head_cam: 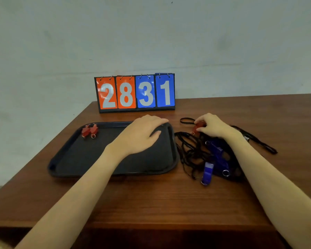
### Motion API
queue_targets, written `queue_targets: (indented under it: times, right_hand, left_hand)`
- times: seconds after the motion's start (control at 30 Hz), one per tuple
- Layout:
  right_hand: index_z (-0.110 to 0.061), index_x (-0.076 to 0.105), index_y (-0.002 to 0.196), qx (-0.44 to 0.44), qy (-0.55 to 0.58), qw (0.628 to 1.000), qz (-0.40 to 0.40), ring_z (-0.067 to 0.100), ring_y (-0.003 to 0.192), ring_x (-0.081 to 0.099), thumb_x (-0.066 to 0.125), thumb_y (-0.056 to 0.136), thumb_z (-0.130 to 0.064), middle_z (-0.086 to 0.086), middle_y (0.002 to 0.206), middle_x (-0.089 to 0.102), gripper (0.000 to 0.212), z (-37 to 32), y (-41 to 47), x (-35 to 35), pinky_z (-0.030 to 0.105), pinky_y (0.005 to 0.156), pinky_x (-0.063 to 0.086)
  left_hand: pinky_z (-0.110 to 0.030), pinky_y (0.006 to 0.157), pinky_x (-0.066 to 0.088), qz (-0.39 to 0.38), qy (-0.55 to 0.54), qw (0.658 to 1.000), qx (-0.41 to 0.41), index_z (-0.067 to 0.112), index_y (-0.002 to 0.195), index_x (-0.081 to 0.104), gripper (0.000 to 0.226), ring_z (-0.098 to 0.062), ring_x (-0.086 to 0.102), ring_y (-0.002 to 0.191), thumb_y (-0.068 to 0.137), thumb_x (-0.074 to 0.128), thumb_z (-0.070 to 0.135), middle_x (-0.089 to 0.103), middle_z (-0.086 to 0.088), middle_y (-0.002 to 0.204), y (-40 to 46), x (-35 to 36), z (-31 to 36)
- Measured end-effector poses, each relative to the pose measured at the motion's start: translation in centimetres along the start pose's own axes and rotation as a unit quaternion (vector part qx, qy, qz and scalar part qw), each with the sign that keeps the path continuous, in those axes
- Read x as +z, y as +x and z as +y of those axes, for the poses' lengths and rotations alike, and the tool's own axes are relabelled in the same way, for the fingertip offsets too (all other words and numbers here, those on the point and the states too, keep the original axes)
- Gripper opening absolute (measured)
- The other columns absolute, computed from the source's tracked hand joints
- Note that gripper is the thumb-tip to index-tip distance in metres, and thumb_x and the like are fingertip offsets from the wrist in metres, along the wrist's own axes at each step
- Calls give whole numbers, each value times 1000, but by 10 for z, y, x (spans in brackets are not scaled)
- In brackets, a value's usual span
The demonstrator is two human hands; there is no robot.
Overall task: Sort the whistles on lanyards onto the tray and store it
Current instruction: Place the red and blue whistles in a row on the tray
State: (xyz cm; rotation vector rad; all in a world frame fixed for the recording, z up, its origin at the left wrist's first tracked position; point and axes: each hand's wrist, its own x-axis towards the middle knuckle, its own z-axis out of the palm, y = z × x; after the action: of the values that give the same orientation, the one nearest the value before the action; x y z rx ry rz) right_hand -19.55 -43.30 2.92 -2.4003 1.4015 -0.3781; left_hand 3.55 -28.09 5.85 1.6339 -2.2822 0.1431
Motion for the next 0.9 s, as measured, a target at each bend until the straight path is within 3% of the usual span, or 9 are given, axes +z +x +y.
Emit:
queue_targets:
  times: [0.1,0.17,0.27,0.4,0.53,0.7,0.8,0.9]
  right_hand:
    - [-13,64,118,-6,-4,1000,3,25,117,55,65,88,-11,8,128,58,31,6,-3,0,35,99,44]
    - [-15,66,110,-13,-1,999,37,23,107,58,68,86,-15,6,119,61,25,10,-6,-1,33,92,47]
    - [-12,64,107,-21,40,992,115,18,97,58,69,86,-21,3,107,62,24,10,-9,-8,32,86,48]
    - [-11,60,108,-23,144,970,195,15,89,59,66,87,-26,-1,98,58,27,-4,-15,-16,30,77,51]
    - [-10,65,104,-26,183,961,206,9,88,57,68,85,-34,-1,96,64,30,-10,-17,-16,14,68,42]
    - [-10,71,108,-38,202,964,168,7,90,56,68,86,-22,2,105,69,25,-17,-19,-9,19,77,42]
    - [-11,71,109,-60,247,956,146,9,96,58,65,88,-19,3,107,70,23,-23,-23,-6,22,84,43]
    - [-12,69,112,-82,289,946,123,12,96,62,62,91,-19,1,106,69,24,-31,-26,-4,20,80,48]
  left_hand:
    - [-24,99,35,-12,0,999,38,25,137,48,39,-8,47,120,98,47,24,56,8,132,7,5,24]
    - [-19,90,42,-11,-39,999,37,26,131,55,35,-2,53,101,97,50,27,63,11,116,7,11,45]
    - [-26,77,53,12,-139,989,-41,26,109,67,23,0,60,75,89,61,34,69,14,88,5,23,75]
    - [-24,68,56,-24,-150,985,-85,22,84,70,32,0,63,66,80,66,53,69,10,71,7,34,103]
    - [-28,67,57,-90,-96,989,-68,18,76,70,43,-5,63,63,73,69,61,69,5,68,9,37,117]
    - [-31,72,58,-108,-98,988,-50,13,87,74,33,-7,66,70,78,73,45,72,3,75,9,42,121]
    - [-21,70,56,-125,-204,966,-97,16,93,75,28,-2,66,70,79,73,40,72,5,79,7,30,113]
    - [-14,60,48,-102,-351,921,-131,19,93,77,23,0,62,65,78,73,37,73,7,77,-1,2,92]
